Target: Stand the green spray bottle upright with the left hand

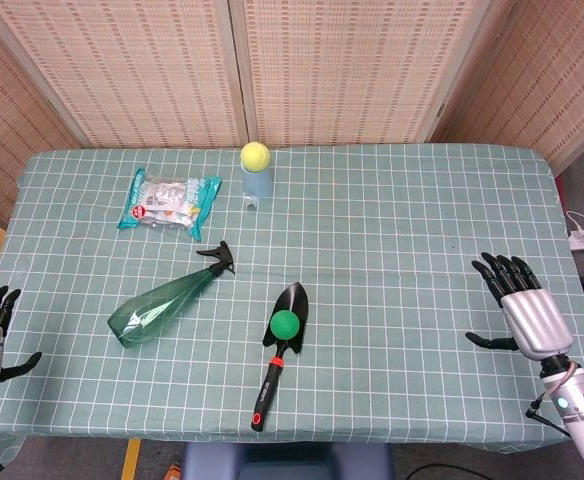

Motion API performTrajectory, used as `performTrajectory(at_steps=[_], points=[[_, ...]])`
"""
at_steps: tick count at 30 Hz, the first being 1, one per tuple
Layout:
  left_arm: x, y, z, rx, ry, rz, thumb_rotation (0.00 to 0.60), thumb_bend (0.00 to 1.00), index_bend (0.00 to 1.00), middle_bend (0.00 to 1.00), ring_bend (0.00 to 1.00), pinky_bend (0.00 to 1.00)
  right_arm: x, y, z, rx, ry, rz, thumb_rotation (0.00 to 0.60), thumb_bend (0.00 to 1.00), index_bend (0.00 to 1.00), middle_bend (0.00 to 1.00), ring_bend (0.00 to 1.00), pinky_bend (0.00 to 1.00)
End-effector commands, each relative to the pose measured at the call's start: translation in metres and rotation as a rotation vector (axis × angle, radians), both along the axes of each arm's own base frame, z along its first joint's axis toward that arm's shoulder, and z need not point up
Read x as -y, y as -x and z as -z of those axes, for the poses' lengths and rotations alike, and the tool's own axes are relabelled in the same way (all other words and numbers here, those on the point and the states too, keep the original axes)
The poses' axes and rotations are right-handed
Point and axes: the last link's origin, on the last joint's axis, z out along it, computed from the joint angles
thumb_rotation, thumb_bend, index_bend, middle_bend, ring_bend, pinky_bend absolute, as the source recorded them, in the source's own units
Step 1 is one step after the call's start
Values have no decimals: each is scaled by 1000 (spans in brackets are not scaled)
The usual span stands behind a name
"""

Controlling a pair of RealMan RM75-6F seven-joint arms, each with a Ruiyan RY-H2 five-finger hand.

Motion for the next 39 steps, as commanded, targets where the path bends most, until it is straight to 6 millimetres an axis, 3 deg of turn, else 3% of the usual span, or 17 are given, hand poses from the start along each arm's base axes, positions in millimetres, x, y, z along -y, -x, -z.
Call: performTrajectory(at_steps=[1,18,23,27,34,39], points=[[1,0,0,-3,5,-4,600,170,0,0,0,0,0,1,1,9,-22,27,600,0,0,0,0,0],[-2,3,1,5,6,-19,600,170,0,0,0,0,-1,0,2,-2,-34,25,600,0,0,0,0,0],[-1,-7,7,34,36,5,600,171,0,0,0,0,-2,1,1,8,-32,31,600,0,0,0,0,0],[-7,-34,9,-12,122,93,600,170,0,0,0,0,-3,2,1,20,-39,30,600,0,0,0,0,0],[-62,-129,-7,-23,103,182,600,168,0,0,0,0,-4,2,0,21,-55,27,600,0,0,0,0,0],[-93,-192,-3,19,137,197,600,167,0,4,0,0,-5,3,-2,38,-58,27,600,0,0,0,0,0]])
